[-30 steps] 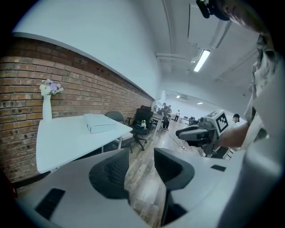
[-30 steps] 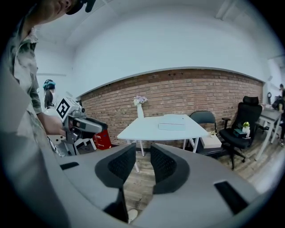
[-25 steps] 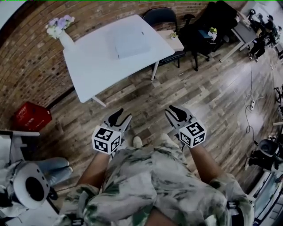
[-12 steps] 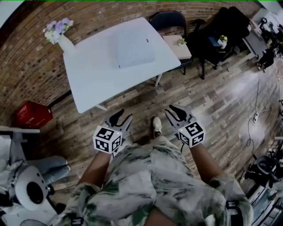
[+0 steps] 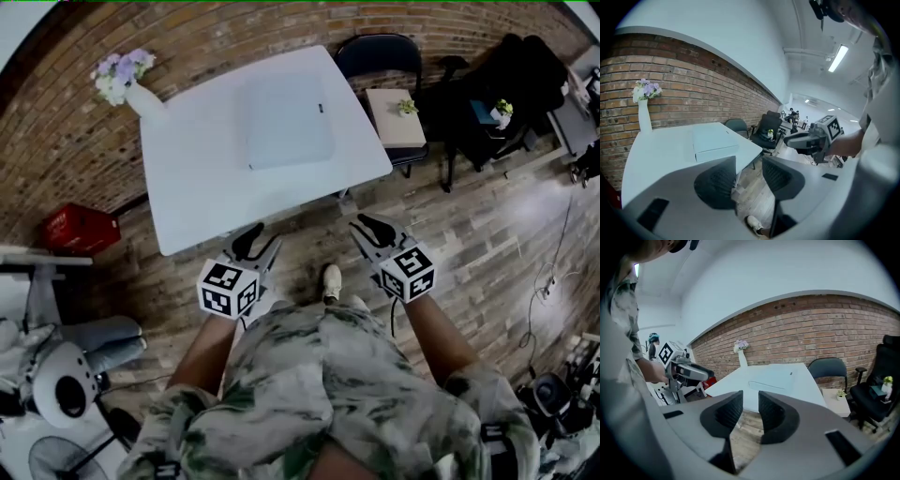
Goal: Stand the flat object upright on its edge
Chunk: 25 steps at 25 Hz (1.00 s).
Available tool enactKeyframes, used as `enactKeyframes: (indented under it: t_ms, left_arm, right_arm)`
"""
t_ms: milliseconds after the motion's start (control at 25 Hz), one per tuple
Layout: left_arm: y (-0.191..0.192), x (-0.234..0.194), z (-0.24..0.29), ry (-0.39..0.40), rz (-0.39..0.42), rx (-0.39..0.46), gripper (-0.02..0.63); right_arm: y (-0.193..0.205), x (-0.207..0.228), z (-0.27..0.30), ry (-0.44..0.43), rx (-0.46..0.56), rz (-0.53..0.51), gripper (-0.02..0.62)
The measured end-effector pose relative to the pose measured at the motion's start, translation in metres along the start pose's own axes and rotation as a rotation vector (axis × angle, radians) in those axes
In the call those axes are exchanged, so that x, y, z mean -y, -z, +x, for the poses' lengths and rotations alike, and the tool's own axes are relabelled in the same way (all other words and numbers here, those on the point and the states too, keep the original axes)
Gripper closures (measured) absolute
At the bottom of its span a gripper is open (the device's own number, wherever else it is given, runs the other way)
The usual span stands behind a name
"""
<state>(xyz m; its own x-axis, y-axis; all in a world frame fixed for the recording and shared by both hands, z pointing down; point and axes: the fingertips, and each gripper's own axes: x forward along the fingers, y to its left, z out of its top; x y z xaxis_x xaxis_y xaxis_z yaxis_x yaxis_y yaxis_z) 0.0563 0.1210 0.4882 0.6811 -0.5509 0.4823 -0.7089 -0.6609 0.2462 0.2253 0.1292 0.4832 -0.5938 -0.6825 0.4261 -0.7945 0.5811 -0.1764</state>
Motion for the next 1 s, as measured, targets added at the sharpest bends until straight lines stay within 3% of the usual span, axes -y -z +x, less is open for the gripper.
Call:
enactKeyframes:
  t_ms: [240,480,1000]
  left_arm:
    - [-0.019,-0.013,0.039,-0.059,-0.033,0.003,0.434]
    - [-0.034,-0.052,0.059,-0.09,-0.075,0.001,0.434]
    - [-0.087,-0.183,0.101,-0.003,-0.058,-0.014,0.434]
  right_arm:
    - [-0.006,0.059,0.024,-0.049,-0.009,0.034,0.476]
    - [-0.022,0.096,0.062,-0.063,-0.021,0.099,0.476]
    - [-0.071,0.139,0.181,0.025,-0.086,0.184,0.456]
